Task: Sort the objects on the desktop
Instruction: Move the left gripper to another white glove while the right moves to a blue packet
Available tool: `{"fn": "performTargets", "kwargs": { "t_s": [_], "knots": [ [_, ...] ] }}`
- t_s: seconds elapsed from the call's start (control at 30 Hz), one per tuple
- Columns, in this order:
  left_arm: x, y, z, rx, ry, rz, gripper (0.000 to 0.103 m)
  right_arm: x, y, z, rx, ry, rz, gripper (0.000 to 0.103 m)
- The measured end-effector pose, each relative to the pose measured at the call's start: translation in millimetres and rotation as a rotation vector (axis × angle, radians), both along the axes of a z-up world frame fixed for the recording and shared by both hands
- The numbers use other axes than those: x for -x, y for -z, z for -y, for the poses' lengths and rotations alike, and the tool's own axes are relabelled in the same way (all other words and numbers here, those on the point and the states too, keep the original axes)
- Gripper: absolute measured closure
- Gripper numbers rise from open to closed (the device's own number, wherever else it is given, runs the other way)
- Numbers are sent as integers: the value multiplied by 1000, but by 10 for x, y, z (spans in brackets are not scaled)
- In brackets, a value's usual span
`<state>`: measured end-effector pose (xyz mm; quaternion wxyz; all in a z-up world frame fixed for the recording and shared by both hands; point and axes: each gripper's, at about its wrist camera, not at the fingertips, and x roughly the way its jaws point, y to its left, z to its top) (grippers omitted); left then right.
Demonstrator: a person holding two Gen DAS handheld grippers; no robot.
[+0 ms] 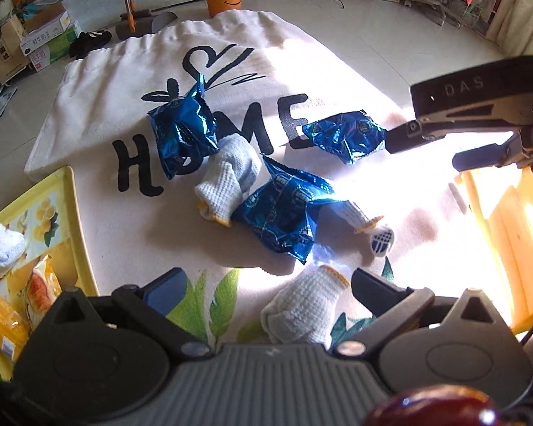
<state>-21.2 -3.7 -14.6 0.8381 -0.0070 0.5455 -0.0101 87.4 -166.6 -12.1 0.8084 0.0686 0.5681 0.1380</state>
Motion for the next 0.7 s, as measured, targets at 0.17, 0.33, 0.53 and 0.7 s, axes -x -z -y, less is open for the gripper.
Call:
{"fn": "performTargets", "kwargs": {
  "t_s": [0.17, 0.33, 0.53, 0.7],
  "knots": [
    [60, 246, 139, -6, 59, -48, 1, -136, 55, -47, 4, -2, 18, 19],
    [20, 468, 177, -24, 71, -79, 1, -260, 135, -55, 12, 2, 30, 18],
    [-43, 628, 241, -5, 93, -98, 1, -414, 231, -38, 20, 21, 37, 18],
    [-96, 779, 316, -50, 113, -109, 1, -530, 285, -55, 3, 15, 39, 11]
  ]
}}
